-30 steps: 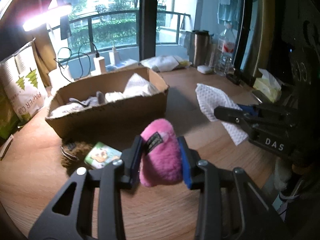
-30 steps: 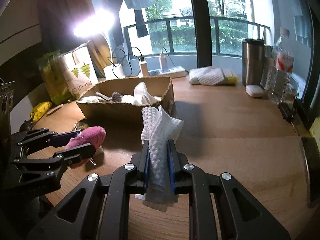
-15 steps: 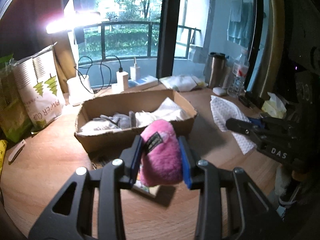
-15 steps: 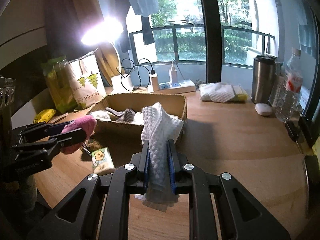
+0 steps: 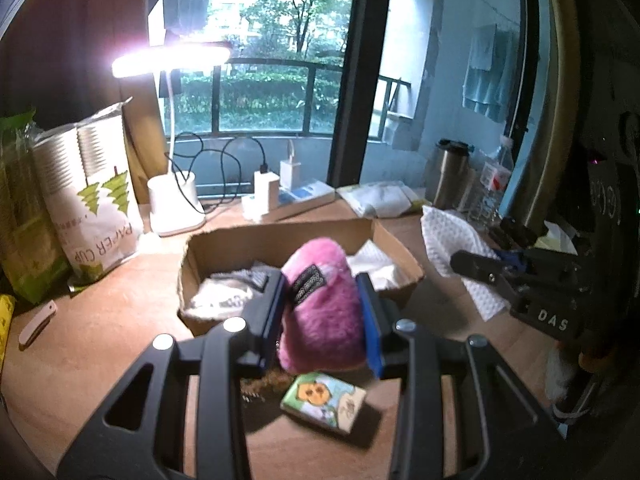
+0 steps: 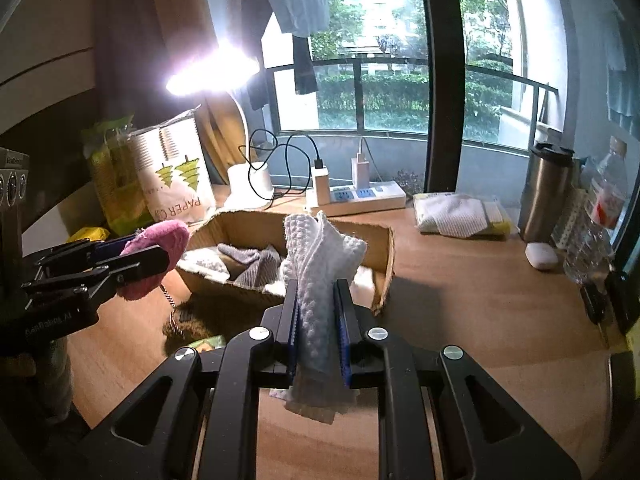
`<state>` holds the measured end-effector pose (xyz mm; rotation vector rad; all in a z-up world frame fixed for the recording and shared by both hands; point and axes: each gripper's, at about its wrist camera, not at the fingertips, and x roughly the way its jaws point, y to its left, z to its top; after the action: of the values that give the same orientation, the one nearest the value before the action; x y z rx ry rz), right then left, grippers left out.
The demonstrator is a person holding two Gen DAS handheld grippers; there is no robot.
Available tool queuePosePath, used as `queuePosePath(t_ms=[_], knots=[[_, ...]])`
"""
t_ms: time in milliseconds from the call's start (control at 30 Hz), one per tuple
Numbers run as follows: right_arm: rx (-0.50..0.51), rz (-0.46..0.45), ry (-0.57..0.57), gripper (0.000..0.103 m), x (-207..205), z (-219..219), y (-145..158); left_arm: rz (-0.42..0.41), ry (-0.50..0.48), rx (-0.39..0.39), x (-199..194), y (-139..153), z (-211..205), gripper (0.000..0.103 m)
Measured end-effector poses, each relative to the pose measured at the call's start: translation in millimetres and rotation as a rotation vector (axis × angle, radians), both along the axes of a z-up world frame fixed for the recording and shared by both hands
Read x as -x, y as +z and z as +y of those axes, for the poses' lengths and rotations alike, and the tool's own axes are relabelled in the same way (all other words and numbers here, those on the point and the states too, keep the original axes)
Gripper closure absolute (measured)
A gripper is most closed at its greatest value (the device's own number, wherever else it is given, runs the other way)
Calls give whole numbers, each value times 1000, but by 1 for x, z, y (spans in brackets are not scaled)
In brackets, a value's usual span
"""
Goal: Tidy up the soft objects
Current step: 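Carry the pink plush and cloth over the box and release both inside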
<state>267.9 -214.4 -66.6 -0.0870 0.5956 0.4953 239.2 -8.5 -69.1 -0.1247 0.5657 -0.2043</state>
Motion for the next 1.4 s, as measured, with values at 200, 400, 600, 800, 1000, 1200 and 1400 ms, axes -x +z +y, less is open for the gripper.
queuePosePath(t_ms=[200,400,600,800,1000,1200,1400], knots=[[7,-11,11,86,-18,6,4,-29,10,13,-18,7,6,67],[3,-22,13,86,-36,6,6,-33,8,12,-37,8,1,67],[-14,-18,20,86,-55,4,2,-20,4,11,-57,3,-8,67],[-36,5,27,86,-76,3,-7,8,1,7,-77,-5,-19,67],[-46,49,37,86,-97,6,-21,36,-23,11,-97,-17,-31,67],[-58,81,47,86,-109,7,-35,80,-39,19,-114,-34,-39,67],[-66,117,42,86,-121,7,-52,121,-46,14,-124,-49,-45,67]])
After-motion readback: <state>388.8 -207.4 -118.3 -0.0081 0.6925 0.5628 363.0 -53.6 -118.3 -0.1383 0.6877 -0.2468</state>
